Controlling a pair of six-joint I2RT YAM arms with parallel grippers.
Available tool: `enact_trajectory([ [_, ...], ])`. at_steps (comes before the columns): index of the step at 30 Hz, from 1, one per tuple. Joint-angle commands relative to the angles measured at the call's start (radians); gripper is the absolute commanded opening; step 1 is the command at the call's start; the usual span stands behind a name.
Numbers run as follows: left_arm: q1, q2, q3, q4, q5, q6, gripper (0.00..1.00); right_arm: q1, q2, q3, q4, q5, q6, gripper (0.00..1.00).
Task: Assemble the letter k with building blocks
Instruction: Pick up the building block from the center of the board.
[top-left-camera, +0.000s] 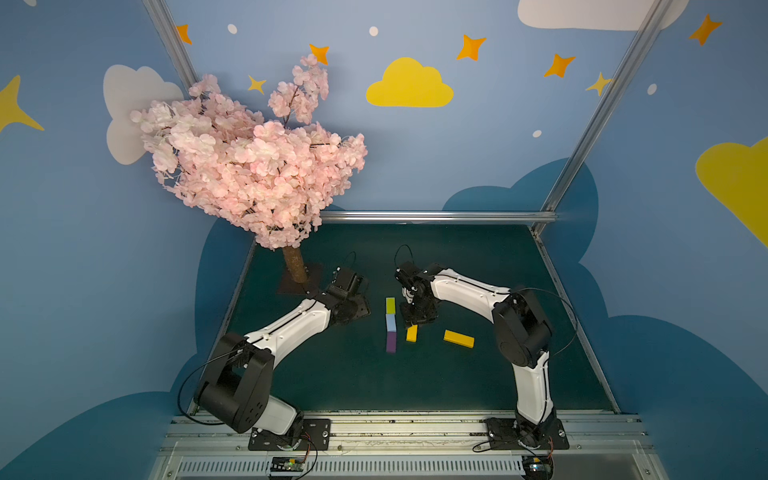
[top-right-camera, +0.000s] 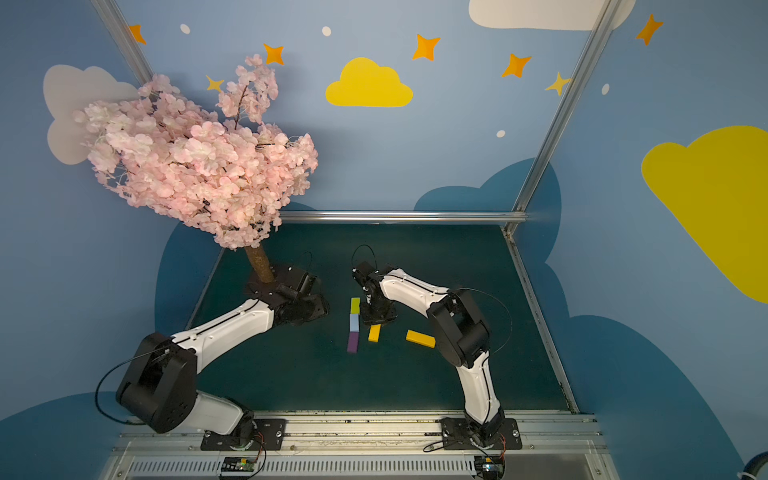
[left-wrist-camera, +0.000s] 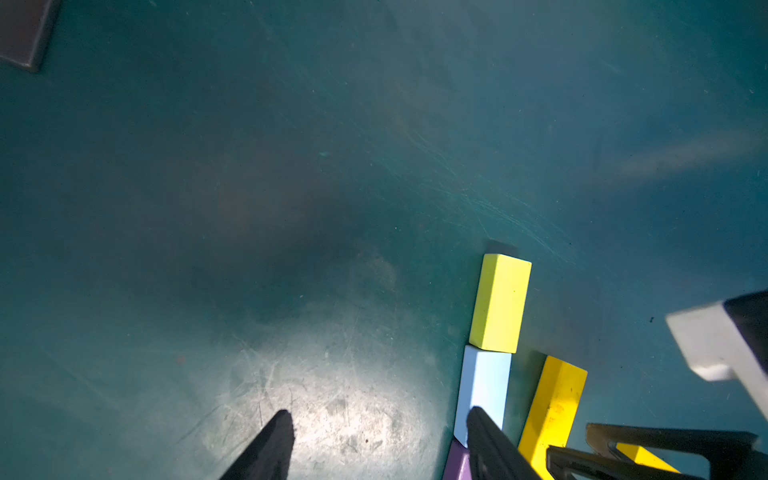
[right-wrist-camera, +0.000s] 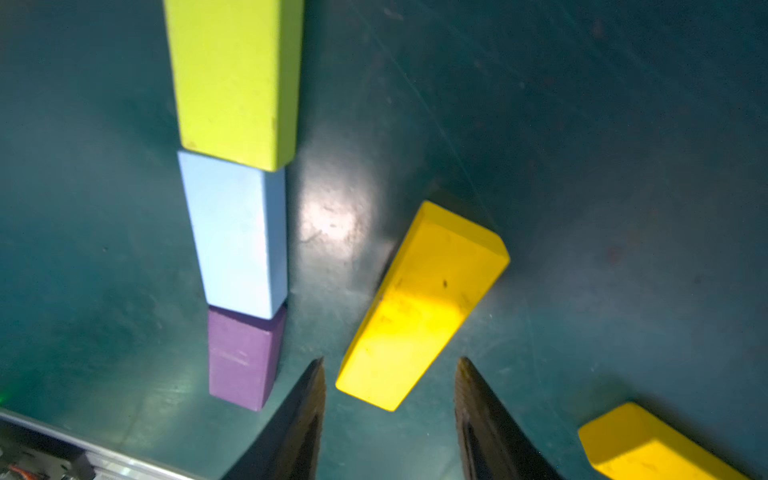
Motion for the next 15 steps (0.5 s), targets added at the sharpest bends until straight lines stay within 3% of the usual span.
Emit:
enact_trajectory([
  [1,0.005,-0.034,-0.026,-0.001,0.004,0.01,0.68,0.0,0.052,0.042,-0.039,0.022,0.034,0.56],
  [6,0.005,-0.069,-0.055,0.008,0.005,0.014,0.78,-0.001,0.059,0.042,-0.037,0.059,0.065,0.59],
  [9,0.004,-0.086,-0.059,0.011,0.003,0.02,0.98,0.0,0.072,0.051,-0.04,0.055,0.067,0.59],
  [15,0.005,-0.094,-0.064,0.019,0.003,0.021,1.0,0.006,0.098,0.055,-0.037,0.051,0.072,0.51],
])
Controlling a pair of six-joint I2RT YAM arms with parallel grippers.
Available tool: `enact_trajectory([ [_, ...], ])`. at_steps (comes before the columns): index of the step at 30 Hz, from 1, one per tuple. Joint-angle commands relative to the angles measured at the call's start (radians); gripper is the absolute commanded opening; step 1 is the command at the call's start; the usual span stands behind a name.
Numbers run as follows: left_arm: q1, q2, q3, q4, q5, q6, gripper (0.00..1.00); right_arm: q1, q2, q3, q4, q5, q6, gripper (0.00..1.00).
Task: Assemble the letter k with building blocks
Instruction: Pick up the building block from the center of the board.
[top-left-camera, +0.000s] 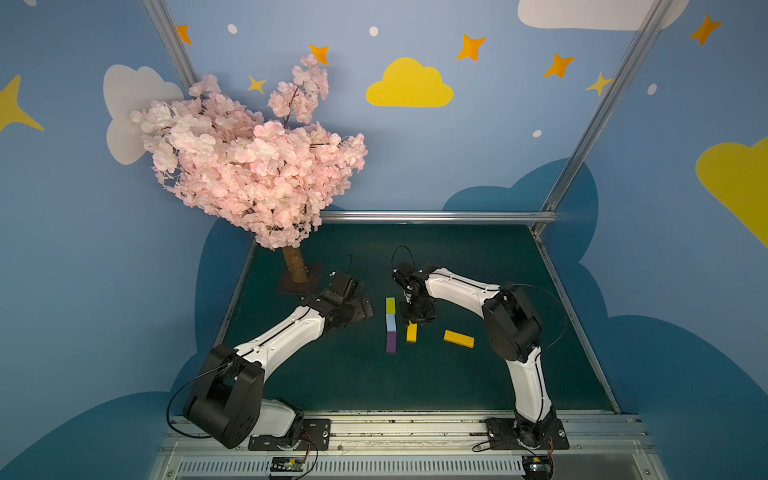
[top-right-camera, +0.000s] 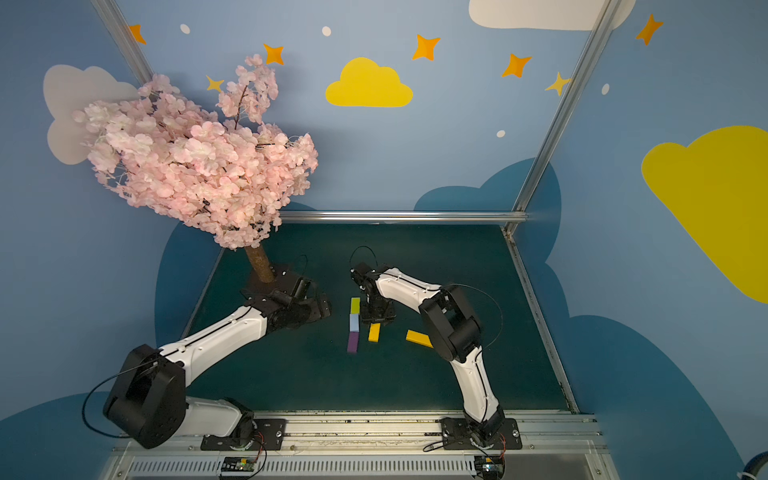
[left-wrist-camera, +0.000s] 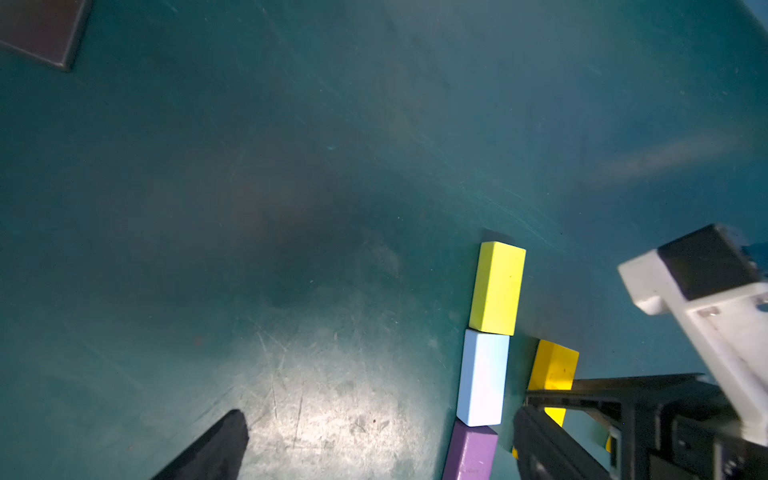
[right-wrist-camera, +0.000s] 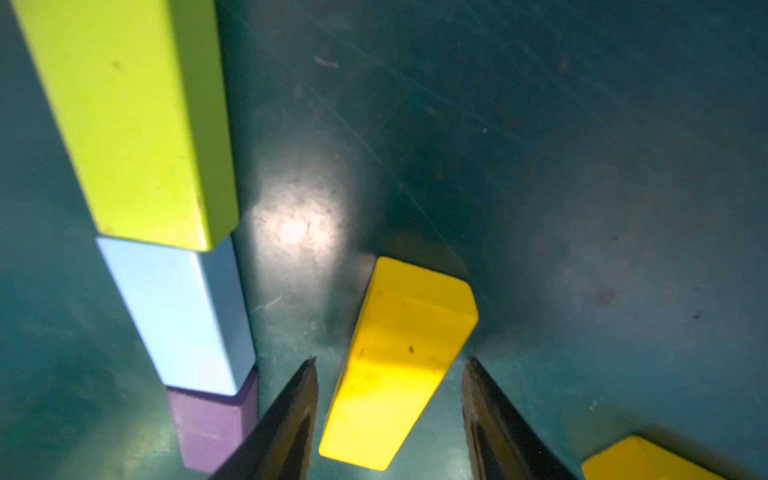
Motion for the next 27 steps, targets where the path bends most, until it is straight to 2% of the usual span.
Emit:
enact_trajectory([
  [1,0.004,-0.01,-0.006,0.007,0.003,0.012,1.0,0.004,0.031,0.017,-0.022,0.014,0.011,0.5],
  [5,0.005,-0.009,-0.005,0.004,-0.003,0.01,1.0,-0.002,0.048,0.018,-0.019,-0.004,0.003,0.45],
  [6,0.005,-0.009,-0.004,0.004,-0.005,0.01,1.0,-0.003,0.049,0.016,-0.019,-0.005,0.001,0.41],
  [8,0.005,-0.011,-0.003,0.003,-0.011,0.009,1.0,-0.007,0.036,0.005,-0.024,-0.006,-0.011,0.25],
  [10,0.005,-0.013,-0.003,0.004,-0.017,0.009,1.0,-0.01,0.021,-0.004,-0.038,0.004,-0.038,0.17],
  [13,0.007,-0.011,-0.003,0.008,-0.022,0.008,1.0,-0.011,0.002,-0.002,-0.084,0.037,-0.11,0.16],
  [16,0.006,-0.006,-0.002,0.011,-0.022,0.006,1.0,-0.017,-0.022,0.001,-0.115,0.049,-0.209,0.23],
  [19,0.007,-0.003,0.0,0.01,-0.022,0.003,1.0,-0.033,-0.046,0.039,-0.162,0.054,-0.325,0.25],
  [27,0.007,0.009,0.02,0.011,-0.025,0.006,1.0,-0.098,-0.052,0.208,-0.215,0.078,-0.665,0.1],
])
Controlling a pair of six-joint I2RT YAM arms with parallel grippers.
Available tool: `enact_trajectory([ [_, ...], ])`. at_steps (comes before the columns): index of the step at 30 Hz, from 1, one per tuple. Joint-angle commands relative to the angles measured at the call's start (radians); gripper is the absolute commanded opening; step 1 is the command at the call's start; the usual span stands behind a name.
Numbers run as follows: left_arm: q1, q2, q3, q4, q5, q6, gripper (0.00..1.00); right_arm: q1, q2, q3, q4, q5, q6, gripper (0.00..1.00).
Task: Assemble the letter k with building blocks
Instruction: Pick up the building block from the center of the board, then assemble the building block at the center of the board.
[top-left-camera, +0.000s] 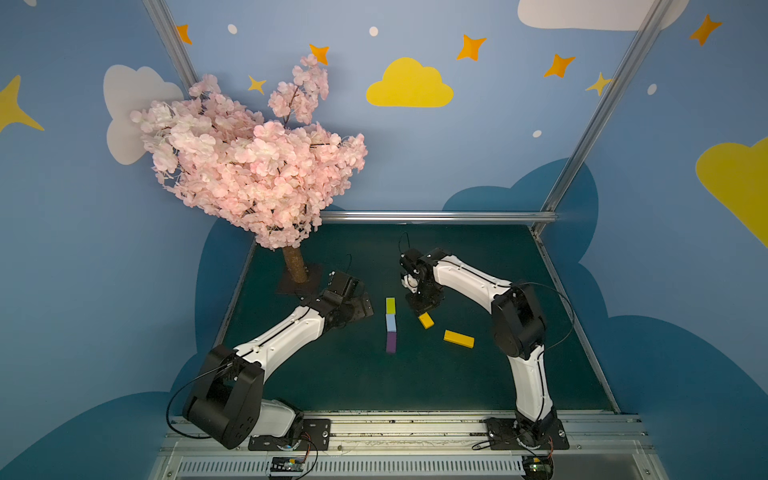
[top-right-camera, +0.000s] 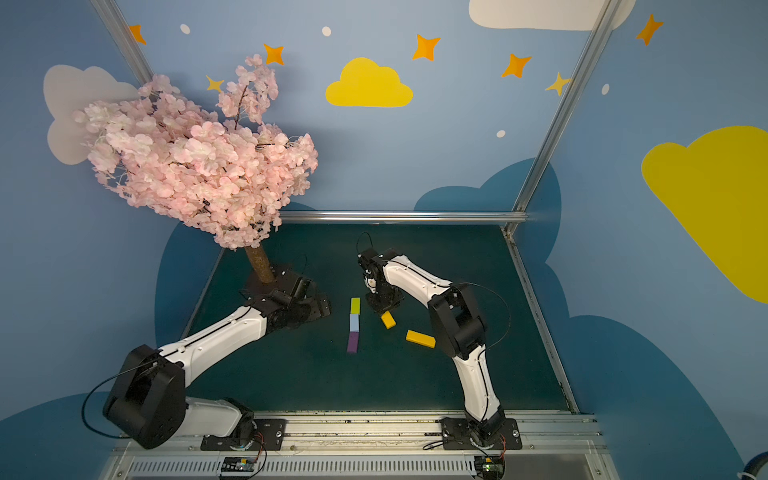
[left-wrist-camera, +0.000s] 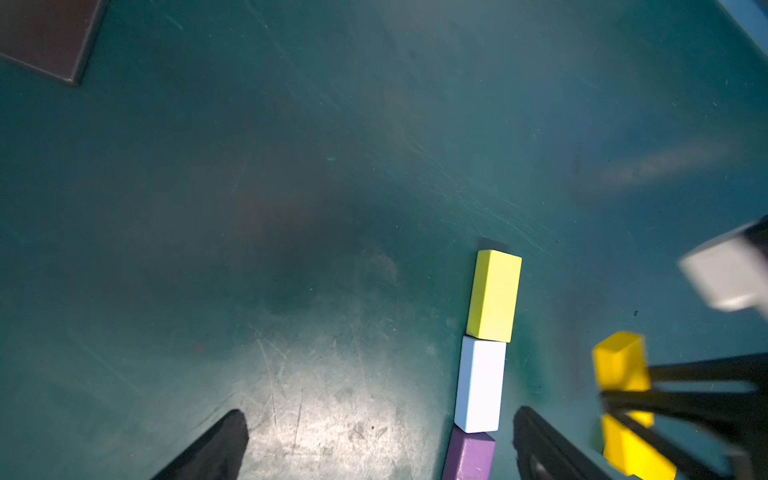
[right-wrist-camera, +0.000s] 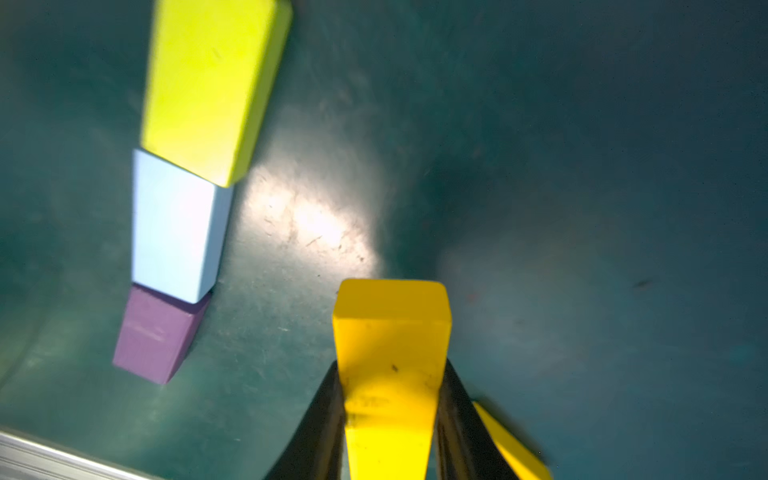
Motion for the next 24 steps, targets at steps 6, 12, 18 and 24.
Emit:
enact_trajectory([
  [6,0.005,0.025,0.024,0.008,-0.014,0.006,1.0,-0.042,-0.003,0.063,-0.025,-0.02,-0.31,0.04],
  [12,0.011,0.035,0.025,0.013,-0.016,0.011,1.0,-0.048,-0.054,-0.037,0.076,-0.159,-0.421,0.0],
  [18,0.021,0.04,0.025,0.023,-0.008,0.002,1.0,-0.044,-0.007,-0.027,0.066,-0.152,-0.469,0.0],
  [24,0.025,0.04,0.037,0.012,-0.008,0.003,1.0,-0.034,-0.037,-0.036,0.11,-0.179,-0.455,0.0],
])
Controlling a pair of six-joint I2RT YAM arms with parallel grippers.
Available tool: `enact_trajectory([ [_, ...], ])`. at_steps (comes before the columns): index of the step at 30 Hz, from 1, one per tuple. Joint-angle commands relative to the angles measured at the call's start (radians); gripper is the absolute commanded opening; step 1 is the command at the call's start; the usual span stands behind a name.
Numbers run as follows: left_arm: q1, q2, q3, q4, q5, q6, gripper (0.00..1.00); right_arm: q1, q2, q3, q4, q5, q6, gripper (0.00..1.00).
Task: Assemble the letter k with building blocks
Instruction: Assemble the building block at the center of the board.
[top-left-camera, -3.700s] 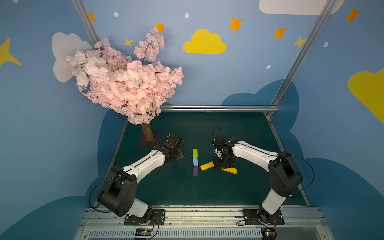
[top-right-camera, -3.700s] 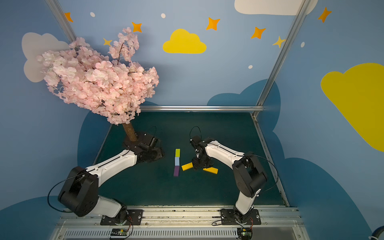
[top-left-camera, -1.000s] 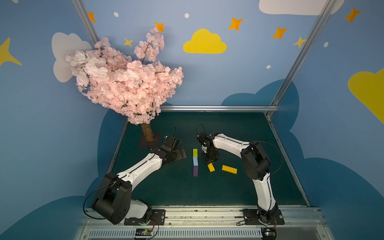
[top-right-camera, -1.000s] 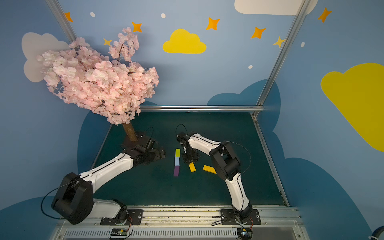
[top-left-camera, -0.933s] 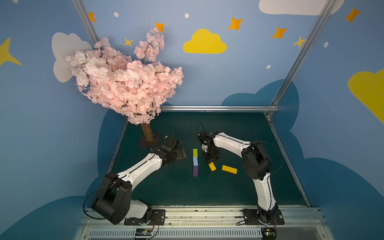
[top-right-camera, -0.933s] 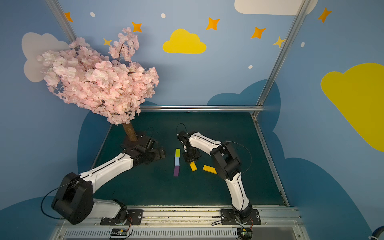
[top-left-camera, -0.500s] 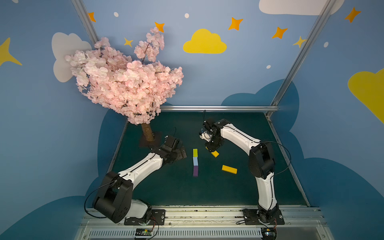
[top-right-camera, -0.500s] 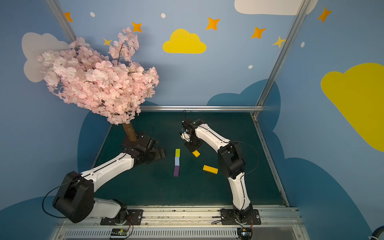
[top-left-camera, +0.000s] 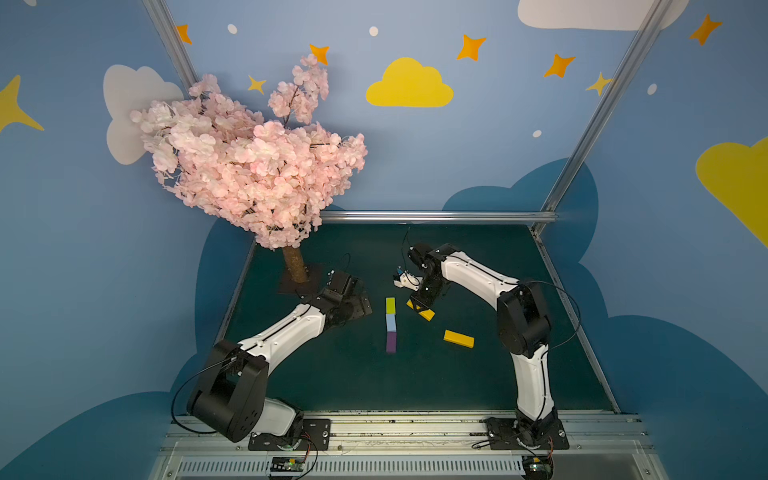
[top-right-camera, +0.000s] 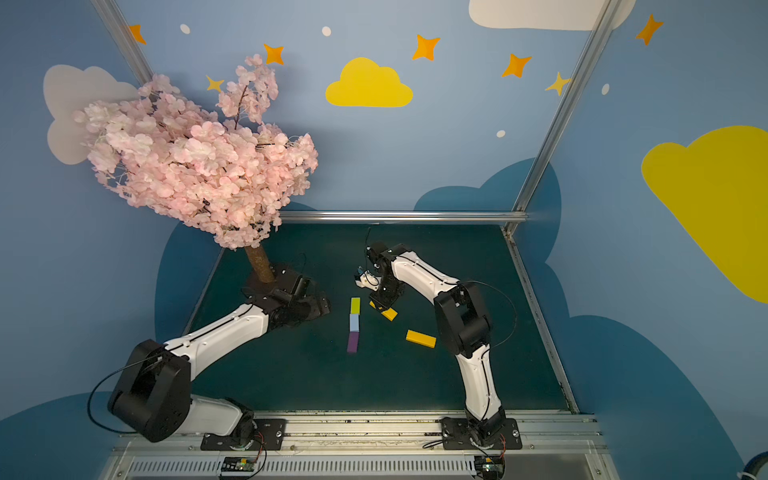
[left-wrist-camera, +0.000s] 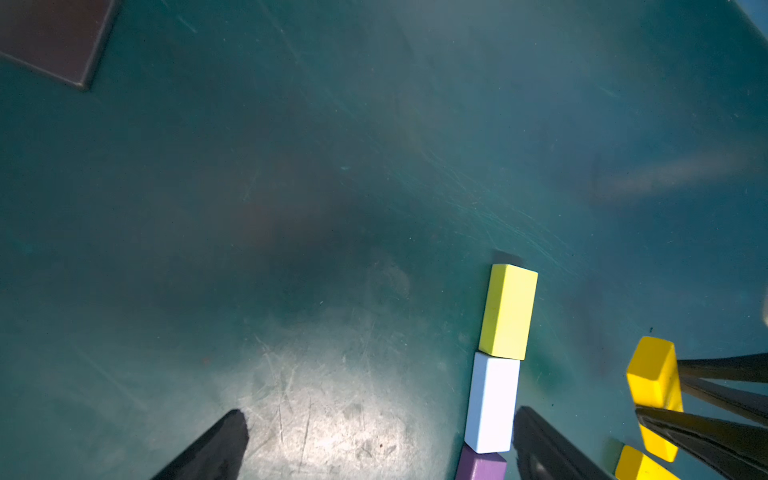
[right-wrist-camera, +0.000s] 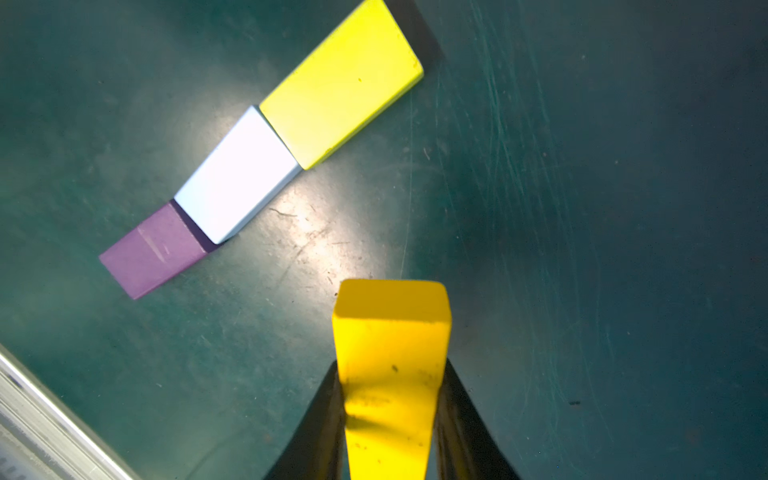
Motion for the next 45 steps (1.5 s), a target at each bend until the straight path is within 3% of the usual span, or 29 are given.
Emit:
enact_trajectory([
  [1,0.005,0.005,0.027,-0.008,-0.008,0.003,1.0,0.008,-0.032,0.006,0.035,-0.039,-0.005,0.0],
  [4,0.006,0.003,0.024,-0.007,-0.007,0.005,1.0,0.003,-0.029,0.02,0.035,-0.049,0.061,0.0],
  [10,0.006,0.011,0.019,-0.01,-0.005,0.0,1.0,-0.005,0.045,0.177,0.007,-0.121,0.594,0.0],
  [15,0.005,-0.006,0.018,-0.032,0.001,-0.003,1.0,0.059,0.071,0.216,0.006,0.104,0.942,0.0],
  [20,0.005,-0.057,-0.01,-0.036,-0.005,-0.006,1.0,0.041,0.037,0.107,0.146,0.075,1.158,0.0],
  [24,0.006,-0.082,-0.026,-0.031,-0.004,-0.011,1.0,0.071,-0.02,0.017,0.183,0.245,1.362,0.0],
  [27,0.005,-0.091,-0.034,-0.03,-0.003,-0.012,1.0,0.106,-0.008,0.068,0.063,0.391,1.458,0.0],
  [34,0.006,-0.086,-0.034,-0.026,0.009,-0.012,1.0,0.108,-0.002,0.049,0.093,0.349,1.61,0.0],
  [39,0.006,-0.102,-0.037,-0.034,-0.003,-0.007,1.0,0.128,-0.086,-0.138,0.193,0.344,1.793,0.0],
  [45,0.005,-0.098,-0.038,-0.031,0.0,-0.009,1.0,0.13,-0.098,-0.156,0.257,0.332,1.79,0.0],
])
